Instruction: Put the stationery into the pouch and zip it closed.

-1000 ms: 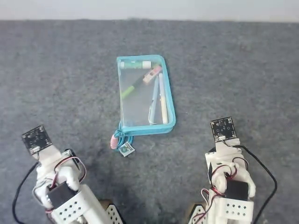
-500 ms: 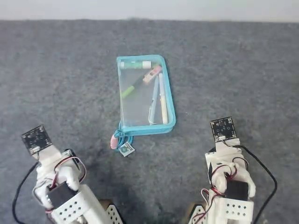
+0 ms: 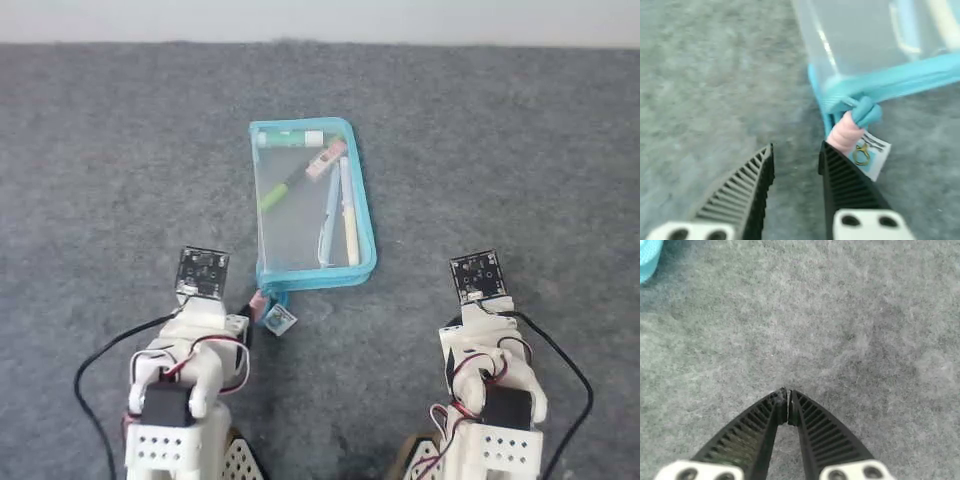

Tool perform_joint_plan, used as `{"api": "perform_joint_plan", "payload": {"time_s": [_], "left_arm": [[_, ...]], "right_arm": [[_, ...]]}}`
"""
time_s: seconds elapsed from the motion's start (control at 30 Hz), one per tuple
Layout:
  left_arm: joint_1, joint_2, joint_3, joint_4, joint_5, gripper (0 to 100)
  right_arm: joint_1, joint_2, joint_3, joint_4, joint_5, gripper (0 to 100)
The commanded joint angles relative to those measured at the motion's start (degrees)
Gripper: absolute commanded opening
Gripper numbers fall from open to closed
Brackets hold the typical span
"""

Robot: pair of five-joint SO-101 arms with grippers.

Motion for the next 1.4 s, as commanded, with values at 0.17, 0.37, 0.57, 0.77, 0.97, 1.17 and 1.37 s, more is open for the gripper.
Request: {"api": "perform_joint_plan", "payload": {"time_s": [0.17, 0.37, 0.57, 0.77, 0.97, 1.17, 1.37], "left_arm": [[10.11, -1.32, -0.48, 0.26, 0.44, 14], [6.77, -1.32, -0.48, 0.26, 0.44, 14], [5.80, -1.23, -0.48, 0.26, 0.44, 14], [5.80, -1.14, -0.48, 0.26, 0.44, 14], [5.80, -1.14, -0.48, 0.26, 0.44, 14], [5.80, -1.14, -0.48, 0.26, 0.44, 14], [5.80, -1.14, -0.48, 0.26, 0.44, 14]], "right_arm": [[0.22, -1.10, 1.05, 0.75, 0.79, 0.6], [0.22, -1.10, 1.05, 0.75, 0.79, 0.6], [3.30, -1.19, 1.05, 0.75, 0.70, 0.6], [6.02, -1.27, 1.05, 0.75, 0.70, 0.6], [2.15, -1.27, 1.05, 0.75, 0.70, 0.6], [0.84, -1.19, 1.05, 0.75, 0.70, 0.6], [0.75, -1.10, 1.05, 0.75, 0.70, 0.6]]}}
